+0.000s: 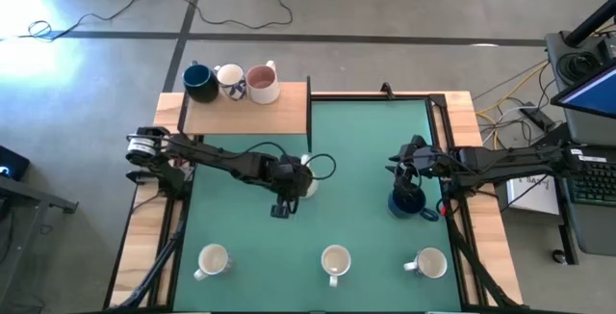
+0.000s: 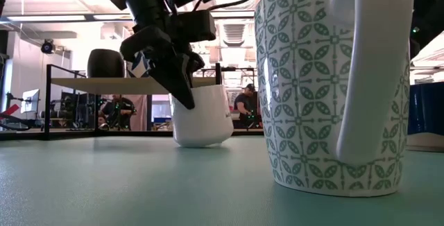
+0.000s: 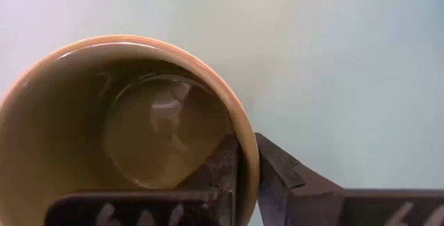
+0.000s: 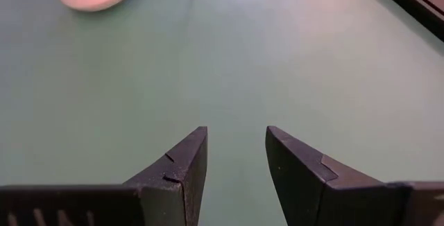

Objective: Place coffee mugs
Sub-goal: Put the white green mug on the shelf

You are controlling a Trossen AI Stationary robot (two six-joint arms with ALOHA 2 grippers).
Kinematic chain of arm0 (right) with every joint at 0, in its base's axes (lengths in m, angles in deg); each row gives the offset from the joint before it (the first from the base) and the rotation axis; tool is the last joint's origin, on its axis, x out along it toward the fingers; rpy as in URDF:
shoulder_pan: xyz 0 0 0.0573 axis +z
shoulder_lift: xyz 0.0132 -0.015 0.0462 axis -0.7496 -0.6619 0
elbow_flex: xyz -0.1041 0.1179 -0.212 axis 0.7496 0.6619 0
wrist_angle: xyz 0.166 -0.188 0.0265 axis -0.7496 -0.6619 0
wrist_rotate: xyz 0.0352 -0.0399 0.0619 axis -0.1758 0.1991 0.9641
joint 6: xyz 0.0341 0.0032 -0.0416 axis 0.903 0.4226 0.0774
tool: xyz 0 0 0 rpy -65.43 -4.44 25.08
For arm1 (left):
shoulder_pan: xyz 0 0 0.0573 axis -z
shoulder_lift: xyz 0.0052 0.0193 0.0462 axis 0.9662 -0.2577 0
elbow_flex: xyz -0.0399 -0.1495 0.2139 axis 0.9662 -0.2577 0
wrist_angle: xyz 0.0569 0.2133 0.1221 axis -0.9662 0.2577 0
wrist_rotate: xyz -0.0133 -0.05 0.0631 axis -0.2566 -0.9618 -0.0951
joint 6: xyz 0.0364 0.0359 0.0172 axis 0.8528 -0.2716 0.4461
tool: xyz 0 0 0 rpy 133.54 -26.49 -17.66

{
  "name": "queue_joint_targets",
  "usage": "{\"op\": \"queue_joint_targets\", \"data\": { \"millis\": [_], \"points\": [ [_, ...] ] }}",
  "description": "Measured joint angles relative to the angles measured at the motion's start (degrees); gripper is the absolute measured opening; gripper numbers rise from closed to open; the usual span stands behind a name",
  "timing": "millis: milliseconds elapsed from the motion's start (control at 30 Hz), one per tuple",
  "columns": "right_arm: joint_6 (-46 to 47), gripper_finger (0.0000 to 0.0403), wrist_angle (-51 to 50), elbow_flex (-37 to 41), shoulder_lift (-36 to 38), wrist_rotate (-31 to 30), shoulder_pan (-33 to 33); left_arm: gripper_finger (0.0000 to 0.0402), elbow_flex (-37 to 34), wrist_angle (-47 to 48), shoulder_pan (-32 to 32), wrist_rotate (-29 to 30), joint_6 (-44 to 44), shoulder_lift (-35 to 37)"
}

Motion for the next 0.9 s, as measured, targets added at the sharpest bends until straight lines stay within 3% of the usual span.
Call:
{"op": "queue_joint_targets", "data": {
  "millis": [133,333,500,733,900],
  "points": [
    [0.0,0.0137,0.0,0.0,-0.1,0.0,0.0,0.0016,0.9,1.9,-0.3,-1.2,-3.7,0.2],
    [0.0,0.0137,0.2,-1.0,0.0,0.0,0.0,0.0007,7.0,13.9,-0.6,-1.6,-16.0,0.2],
    [0.0,0.0137,0.1,-1.1,-0.1,0.0,0.0,0.0012,9.1,22.8,-0.8,4.1,-25.5,0.6],
    [-0.1,0.0137,0.1,-1.1,-0.1,0.0,0.0,0.0012,1.5,23.0,-0.8,7.4,-42.4,5.0],
    [-0.5,0.0137,0.0,-1.1,-0.1,0.0,0.0,0.0012,-5.1,23.1,-1.0,8.1,-52.0,12.3]
  ]
}}
